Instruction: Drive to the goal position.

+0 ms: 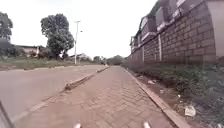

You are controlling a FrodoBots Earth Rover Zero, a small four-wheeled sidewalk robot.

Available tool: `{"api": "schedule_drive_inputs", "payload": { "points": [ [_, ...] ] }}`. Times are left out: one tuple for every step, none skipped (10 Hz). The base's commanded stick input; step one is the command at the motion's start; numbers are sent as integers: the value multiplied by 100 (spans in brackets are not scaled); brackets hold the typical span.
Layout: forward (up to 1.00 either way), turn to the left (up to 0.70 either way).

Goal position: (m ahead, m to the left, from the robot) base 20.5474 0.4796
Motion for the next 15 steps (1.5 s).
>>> {"api": "schedule_drive_inputs", "payload": {
  "points": [
    [50,0],
    [50,0],
    [50,0],
    [50,0],
    [50,0],
    [50,0],
    [50,0],
    [50,0],
    [50,0],
    [50,0],
    [50,0],
    [50,0],
    [50,0],
    [50,0],
    [50,0]
  ]
}}
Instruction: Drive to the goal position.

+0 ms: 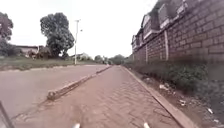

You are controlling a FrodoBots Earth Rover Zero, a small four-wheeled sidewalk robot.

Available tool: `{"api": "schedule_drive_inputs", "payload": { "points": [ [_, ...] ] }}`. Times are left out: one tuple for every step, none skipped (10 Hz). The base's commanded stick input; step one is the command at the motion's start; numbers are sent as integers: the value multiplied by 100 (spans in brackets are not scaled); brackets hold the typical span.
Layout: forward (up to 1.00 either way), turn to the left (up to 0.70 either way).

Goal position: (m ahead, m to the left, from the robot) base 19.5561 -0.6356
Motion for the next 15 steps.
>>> {"api": "schedule_drive_inputs", "payload": {
  "points": [
    [50,0],
    [50,0],
    [50,0],
    [50,0],
    [50,0],
    [50,0],
    [50,0],
    [50,0],
    [50,0],
    [50,0],
    [50,0],
    [50,0],
    [50,0],
    [50,0],
    [50,0]
  ]
}}
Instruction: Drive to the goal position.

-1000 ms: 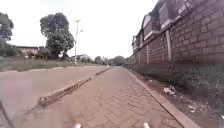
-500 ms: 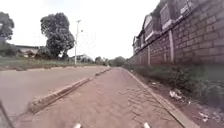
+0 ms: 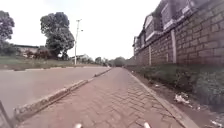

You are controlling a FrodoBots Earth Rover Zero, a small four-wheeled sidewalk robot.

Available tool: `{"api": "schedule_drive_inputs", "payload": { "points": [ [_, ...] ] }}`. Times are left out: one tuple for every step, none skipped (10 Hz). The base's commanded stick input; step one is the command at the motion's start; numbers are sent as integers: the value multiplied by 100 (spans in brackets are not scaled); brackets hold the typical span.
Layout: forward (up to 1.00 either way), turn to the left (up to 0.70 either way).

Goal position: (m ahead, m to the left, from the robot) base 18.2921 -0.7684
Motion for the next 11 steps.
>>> {"api": "schedule_drive_inputs", "payload": {
  "points": [
    [50,0],
    [50,0],
    [50,0],
    [50,0],
    [50,0],
    [50,0],
    [50,0],
    [50,0],
    [50,0],
    [50,0],
    [50,0]
  ]
}}
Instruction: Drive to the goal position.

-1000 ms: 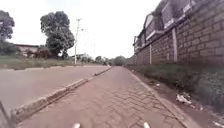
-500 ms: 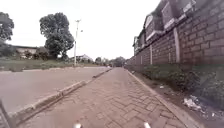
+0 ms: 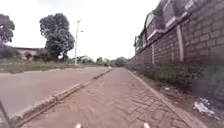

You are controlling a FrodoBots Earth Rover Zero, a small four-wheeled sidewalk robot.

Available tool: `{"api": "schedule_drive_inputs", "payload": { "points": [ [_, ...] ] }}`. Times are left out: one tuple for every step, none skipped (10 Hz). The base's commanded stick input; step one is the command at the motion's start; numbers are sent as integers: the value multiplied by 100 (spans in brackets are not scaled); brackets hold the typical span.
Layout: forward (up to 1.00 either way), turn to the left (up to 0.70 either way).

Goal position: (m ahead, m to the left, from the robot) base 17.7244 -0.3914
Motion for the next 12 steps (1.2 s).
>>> {"api": "schedule_drive_inputs", "payload": {
  "points": [
    [50,0],
    [50,0],
    [50,0],
    [50,0],
    [50,0],
    [50,0],
    [50,0],
    [50,0],
    [50,-7],
    [50,-33],
    [50,-50],
    [50,-50]
  ]
}}
